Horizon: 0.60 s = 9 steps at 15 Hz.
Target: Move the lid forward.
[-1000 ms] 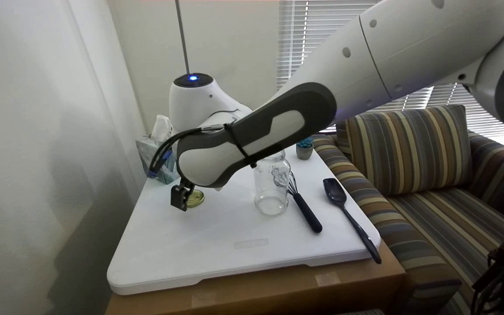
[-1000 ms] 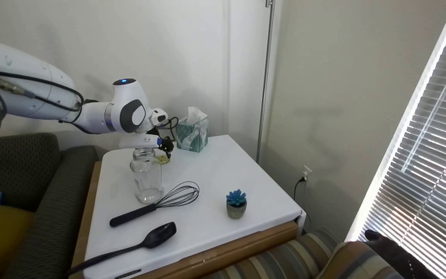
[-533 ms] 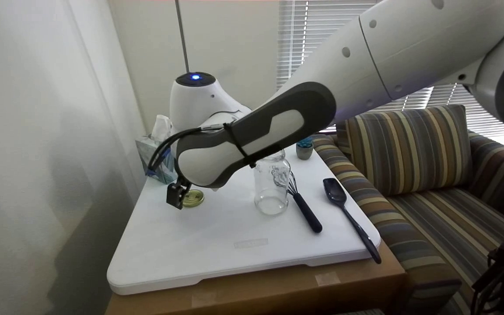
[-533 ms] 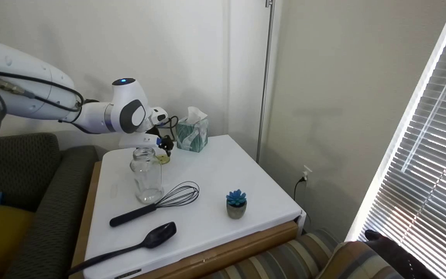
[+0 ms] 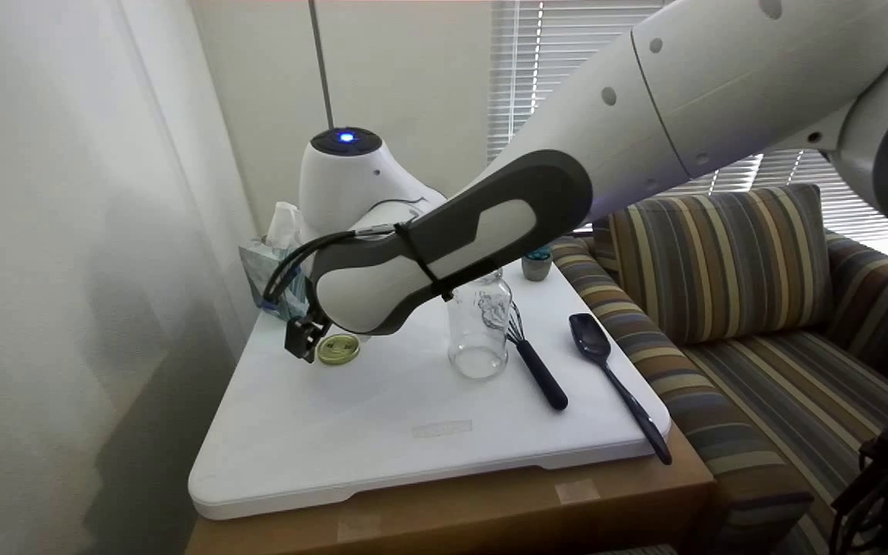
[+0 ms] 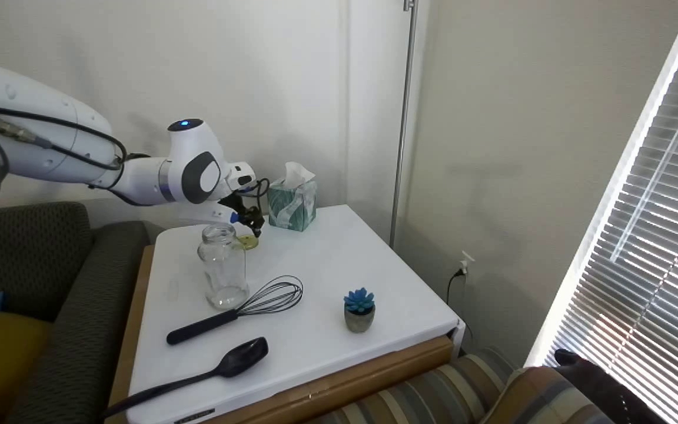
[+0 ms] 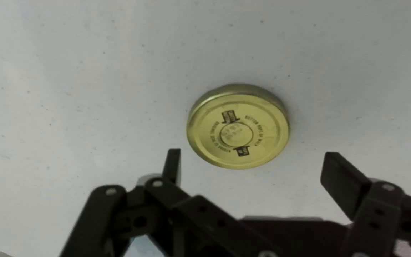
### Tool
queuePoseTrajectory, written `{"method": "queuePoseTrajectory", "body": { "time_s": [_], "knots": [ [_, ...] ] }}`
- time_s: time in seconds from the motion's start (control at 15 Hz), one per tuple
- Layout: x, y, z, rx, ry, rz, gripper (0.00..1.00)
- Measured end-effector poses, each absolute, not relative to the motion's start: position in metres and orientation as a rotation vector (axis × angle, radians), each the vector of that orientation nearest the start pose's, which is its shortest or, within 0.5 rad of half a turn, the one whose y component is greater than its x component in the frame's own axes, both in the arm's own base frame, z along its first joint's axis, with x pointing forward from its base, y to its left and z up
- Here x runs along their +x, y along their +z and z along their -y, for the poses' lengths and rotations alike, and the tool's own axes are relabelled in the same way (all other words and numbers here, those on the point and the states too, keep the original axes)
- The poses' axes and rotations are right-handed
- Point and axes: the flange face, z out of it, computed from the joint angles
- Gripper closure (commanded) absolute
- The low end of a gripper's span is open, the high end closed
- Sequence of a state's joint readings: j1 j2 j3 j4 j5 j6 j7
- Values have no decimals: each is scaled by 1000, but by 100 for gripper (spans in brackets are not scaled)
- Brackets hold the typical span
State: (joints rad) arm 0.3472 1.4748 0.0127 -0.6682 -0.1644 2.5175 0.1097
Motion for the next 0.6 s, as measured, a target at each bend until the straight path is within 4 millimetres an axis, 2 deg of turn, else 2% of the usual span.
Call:
{"method": "queuePoseTrajectory", "body": {
  "time_s": [0.6],
  "knots": [
    [759,75,-287,-3061,-610,377,0]
  ]
}}
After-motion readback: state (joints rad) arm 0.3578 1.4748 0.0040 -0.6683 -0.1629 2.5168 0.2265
